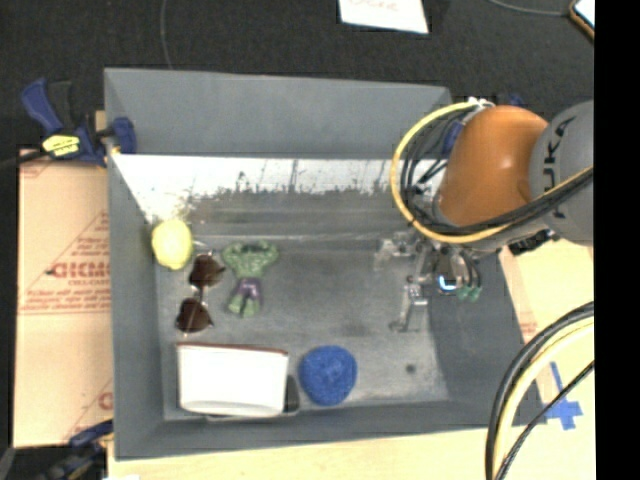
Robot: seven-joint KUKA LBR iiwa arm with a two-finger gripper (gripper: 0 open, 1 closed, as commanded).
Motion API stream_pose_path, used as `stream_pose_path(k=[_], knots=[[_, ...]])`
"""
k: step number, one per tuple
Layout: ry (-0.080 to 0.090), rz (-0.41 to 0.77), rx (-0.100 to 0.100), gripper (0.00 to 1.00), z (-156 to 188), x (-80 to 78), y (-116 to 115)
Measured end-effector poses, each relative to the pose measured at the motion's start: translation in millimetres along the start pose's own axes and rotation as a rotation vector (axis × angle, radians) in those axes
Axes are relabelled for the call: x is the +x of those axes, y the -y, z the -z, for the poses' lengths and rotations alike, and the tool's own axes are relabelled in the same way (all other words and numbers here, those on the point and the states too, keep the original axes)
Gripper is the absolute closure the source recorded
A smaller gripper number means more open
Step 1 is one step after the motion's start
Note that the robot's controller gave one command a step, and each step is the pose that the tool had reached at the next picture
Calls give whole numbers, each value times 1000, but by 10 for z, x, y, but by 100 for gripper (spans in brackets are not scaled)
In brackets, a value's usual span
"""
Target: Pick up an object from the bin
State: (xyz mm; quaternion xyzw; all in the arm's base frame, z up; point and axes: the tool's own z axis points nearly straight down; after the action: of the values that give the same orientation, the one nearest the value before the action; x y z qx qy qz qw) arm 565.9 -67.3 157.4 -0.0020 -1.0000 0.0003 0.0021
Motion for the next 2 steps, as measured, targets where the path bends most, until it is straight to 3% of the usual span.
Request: stream_pose_path(k=[1,2], knots=[[8,4,1,0,45,-18,-4],[7,272,0,0,-875,0,-800]])
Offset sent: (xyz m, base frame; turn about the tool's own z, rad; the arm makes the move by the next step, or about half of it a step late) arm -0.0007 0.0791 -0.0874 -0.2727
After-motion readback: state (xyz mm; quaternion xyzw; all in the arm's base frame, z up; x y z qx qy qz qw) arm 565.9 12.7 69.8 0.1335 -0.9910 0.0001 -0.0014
